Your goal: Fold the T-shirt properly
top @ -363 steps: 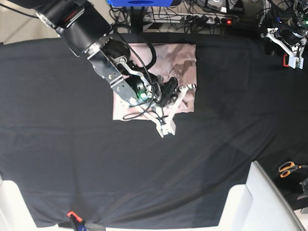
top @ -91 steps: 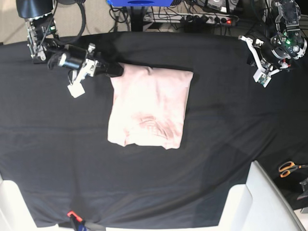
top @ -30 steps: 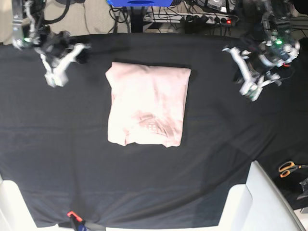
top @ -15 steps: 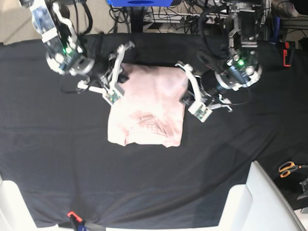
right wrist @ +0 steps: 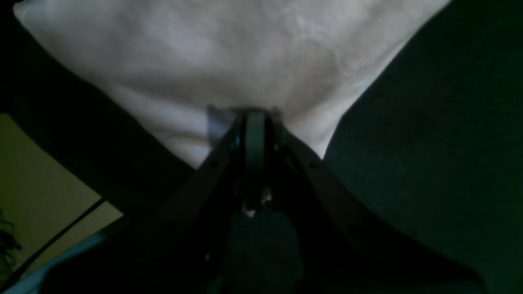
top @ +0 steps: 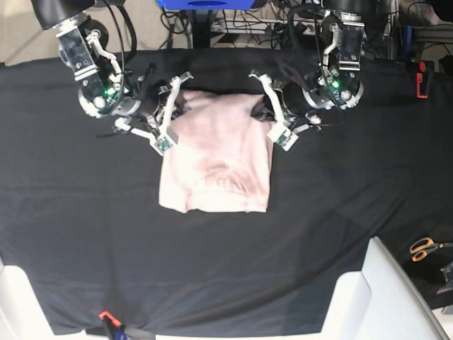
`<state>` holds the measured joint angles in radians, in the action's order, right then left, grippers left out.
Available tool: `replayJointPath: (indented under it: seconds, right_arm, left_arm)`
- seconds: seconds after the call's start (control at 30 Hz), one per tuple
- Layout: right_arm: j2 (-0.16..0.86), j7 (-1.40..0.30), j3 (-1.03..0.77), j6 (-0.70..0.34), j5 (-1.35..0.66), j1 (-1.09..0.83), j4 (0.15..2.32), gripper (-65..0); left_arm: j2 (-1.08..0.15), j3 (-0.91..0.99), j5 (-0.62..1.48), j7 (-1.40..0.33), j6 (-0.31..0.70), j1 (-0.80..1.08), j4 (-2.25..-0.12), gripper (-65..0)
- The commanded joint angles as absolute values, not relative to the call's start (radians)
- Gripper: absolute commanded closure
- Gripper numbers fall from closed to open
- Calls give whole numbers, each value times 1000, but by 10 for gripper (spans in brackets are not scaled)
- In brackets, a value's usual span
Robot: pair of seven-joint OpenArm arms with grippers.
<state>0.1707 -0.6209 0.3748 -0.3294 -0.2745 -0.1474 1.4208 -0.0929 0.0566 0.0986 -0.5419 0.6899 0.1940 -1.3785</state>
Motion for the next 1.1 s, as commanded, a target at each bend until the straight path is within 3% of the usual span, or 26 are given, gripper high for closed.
replayJointPath:
  seconds: [0.0,0.37,0.5,0.73,1.07]
  right_arm:
    - [174,-625,371,-331,-278,-143,1419,-21]
    - [180,-624,371,-323,-272,-188,1578,-21]
    - [229,-595,337,-211,-271,-240,1744,-21]
    - [412,-572,337,18,-272,-360,1867,-21]
    - [446,-573,268,28,-278,-661,1868,-21]
  left_arm:
    - [-99,65,90,-552,698,193,-1386,0]
    - [-185,116,96,-555,698,242,-1589,0]
    - [-166,245,97,-552,698,289,-1728,0]
    - [-176,358,81,-552,698,458,-1879,0]
    - [-194,346,-173,-550,698,779,-1876,0]
